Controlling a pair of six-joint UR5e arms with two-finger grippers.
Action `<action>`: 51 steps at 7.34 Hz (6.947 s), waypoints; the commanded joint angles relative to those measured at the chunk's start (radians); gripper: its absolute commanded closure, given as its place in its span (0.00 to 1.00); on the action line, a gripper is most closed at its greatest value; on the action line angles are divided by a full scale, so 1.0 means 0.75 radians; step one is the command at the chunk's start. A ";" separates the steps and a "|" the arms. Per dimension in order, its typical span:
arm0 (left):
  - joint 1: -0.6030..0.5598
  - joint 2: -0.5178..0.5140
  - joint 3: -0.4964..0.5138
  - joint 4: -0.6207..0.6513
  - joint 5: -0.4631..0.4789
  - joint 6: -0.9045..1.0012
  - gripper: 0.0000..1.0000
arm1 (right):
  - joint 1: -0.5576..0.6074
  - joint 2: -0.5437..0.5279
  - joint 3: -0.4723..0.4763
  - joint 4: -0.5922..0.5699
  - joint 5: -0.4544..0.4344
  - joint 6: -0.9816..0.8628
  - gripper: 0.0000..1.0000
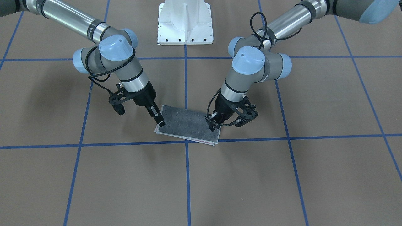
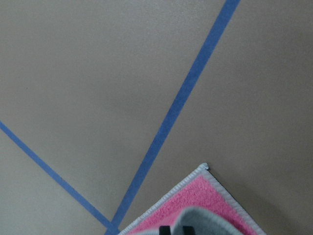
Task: Fold towel twice with both arms
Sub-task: 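Open both grippers and raise the left arm away from the towel, then grasp the folded strip's end with the right gripper, then swing the strip end toward the robot with the right gripper, rotating it upright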
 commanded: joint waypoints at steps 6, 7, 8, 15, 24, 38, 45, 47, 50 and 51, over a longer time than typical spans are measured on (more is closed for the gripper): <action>-0.179 -0.001 -0.012 0.000 -0.233 0.026 0.00 | 0.033 -0.018 0.075 -0.026 0.150 -0.124 0.01; -0.263 0.003 -0.012 0.002 -0.354 0.046 0.00 | 0.027 -0.038 0.109 -0.132 0.158 -0.132 0.01; -0.329 0.009 -0.012 0.002 -0.451 0.081 0.00 | 0.025 -0.040 0.152 -0.238 0.162 -0.142 0.01; -0.391 0.069 -0.032 0.000 -0.519 0.130 0.00 | -0.117 -0.016 0.126 -0.329 0.107 -0.314 0.07; -0.387 0.089 -0.034 -0.002 -0.517 0.130 0.00 | -0.110 0.023 0.071 -0.323 0.056 -0.349 0.48; -0.391 0.142 -0.089 -0.002 -0.515 0.130 0.00 | -0.284 0.025 0.216 -0.099 0.258 -0.335 1.00; -0.381 0.155 -0.087 -0.008 -0.511 0.130 0.00 | -0.342 0.144 0.181 -0.057 0.244 -0.345 0.00; -0.376 0.142 -0.093 -0.008 -0.509 0.126 0.00 | -0.191 0.126 0.200 -0.063 0.289 -0.402 0.00; -0.148 0.146 -0.191 -0.008 -0.342 -0.072 0.00 | 0.110 -0.019 0.200 -0.071 0.554 -0.763 0.00; -0.072 0.153 -0.232 -0.008 -0.282 -0.147 0.00 | 0.177 -0.060 0.188 -0.076 0.585 -0.875 0.00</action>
